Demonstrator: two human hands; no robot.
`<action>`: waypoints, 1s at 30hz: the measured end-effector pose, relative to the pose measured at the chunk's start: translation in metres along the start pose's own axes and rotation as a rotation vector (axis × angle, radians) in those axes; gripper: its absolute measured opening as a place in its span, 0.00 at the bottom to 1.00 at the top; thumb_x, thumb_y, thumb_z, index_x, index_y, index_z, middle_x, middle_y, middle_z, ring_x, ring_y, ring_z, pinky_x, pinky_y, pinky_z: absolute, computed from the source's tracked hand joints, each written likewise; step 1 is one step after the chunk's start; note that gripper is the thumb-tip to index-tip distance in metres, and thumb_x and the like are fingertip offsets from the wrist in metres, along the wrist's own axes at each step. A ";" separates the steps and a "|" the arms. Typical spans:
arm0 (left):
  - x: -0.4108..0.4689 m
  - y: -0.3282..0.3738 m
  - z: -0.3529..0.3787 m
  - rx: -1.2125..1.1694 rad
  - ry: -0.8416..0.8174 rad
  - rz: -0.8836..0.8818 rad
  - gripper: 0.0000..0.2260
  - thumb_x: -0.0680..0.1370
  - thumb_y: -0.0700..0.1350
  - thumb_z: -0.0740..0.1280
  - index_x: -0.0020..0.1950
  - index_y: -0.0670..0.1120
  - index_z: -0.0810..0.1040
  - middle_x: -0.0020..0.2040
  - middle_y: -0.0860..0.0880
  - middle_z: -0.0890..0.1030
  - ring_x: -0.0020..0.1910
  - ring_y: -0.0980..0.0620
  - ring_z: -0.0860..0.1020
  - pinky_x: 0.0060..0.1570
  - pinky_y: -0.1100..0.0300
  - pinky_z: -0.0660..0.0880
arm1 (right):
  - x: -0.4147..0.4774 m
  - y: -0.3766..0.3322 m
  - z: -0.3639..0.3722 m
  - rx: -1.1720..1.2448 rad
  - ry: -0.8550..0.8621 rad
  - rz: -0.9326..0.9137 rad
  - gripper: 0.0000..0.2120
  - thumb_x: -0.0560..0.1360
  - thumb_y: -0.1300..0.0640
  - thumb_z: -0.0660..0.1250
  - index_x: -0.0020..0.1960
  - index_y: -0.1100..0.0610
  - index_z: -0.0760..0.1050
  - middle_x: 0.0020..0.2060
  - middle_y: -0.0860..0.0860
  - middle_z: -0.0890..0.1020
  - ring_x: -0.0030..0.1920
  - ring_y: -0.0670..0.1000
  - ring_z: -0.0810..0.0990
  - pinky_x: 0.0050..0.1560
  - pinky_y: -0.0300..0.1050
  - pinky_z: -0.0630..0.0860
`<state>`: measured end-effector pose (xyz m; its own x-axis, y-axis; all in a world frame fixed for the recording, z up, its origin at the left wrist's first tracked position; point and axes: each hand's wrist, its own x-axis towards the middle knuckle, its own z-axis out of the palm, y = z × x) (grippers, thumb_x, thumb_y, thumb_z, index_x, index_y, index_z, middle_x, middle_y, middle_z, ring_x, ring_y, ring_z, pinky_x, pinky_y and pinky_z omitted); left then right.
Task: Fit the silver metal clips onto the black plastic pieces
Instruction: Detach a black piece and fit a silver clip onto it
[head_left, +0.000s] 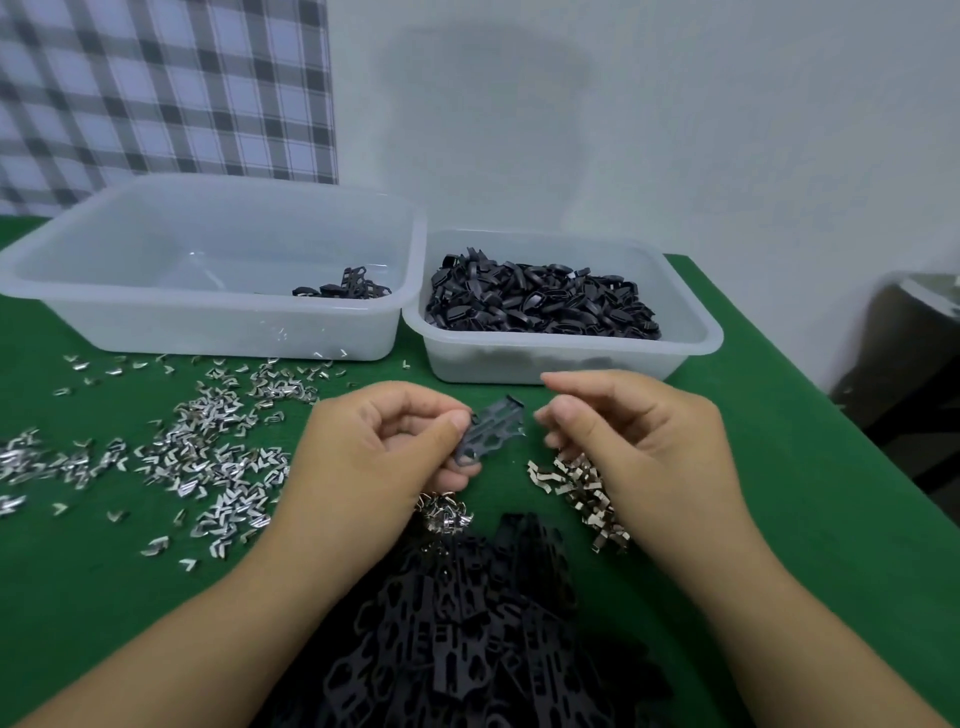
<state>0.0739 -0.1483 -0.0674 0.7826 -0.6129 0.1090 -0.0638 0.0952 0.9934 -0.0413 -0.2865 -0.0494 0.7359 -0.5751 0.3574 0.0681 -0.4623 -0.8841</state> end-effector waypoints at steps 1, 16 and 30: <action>0.000 -0.002 -0.001 0.017 0.034 0.016 0.06 0.72 0.37 0.70 0.38 0.46 0.83 0.31 0.45 0.83 0.30 0.48 0.83 0.29 0.64 0.79 | 0.001 0.002 -0.005 -0.124 -0.003 0.003 0.08 0.71 0.61 0.71 0.45 0.48 0.82 0.35 0.45 0.84 0.36 0.41 0.80 0.40 0.31 0.75; -0.002 -0.005 0.000 0.141 0.049 0.086 0.06 0.74 0.39 0.70 0.39 0.49 0.82 0.32 0.49 0.82 0.27 0.50 0.82 0.28 0.64 0.78 | 0.001 0.010 -0.002 -0.663 -0.389 -0.018 0.07 0.73 0.56 0.69 0.48 0.45 0.80 0.42 0.40 0.73 0.49 0.43 0.69 0.47 0.29 0.61; -0.005 -0.006 0.000 0.382 -0.017 0.168 0.12 0.72 0.37 0.71 0.45 0.55 0.83 0.36 0.50 0.81 0.28 0.61 0.79 0.32 0.70 0.75 | -0.006 0.010 0.004 -0.127 -0.083 -0.092 0.13 0.71 0.66 0.69 0.42 0.48 0.75 0.36 0.45 0.80 0.35 0.46 0.83 0.36 0.38 0.79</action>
<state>0.0705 -0.1462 -0.0734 0.7319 -0.6265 0.2678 -0.4173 -0.1015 0.9031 -0.0426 -0.2850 -0.0619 0.7840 -0.4711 0.4043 0.0559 -0.5950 -0.8018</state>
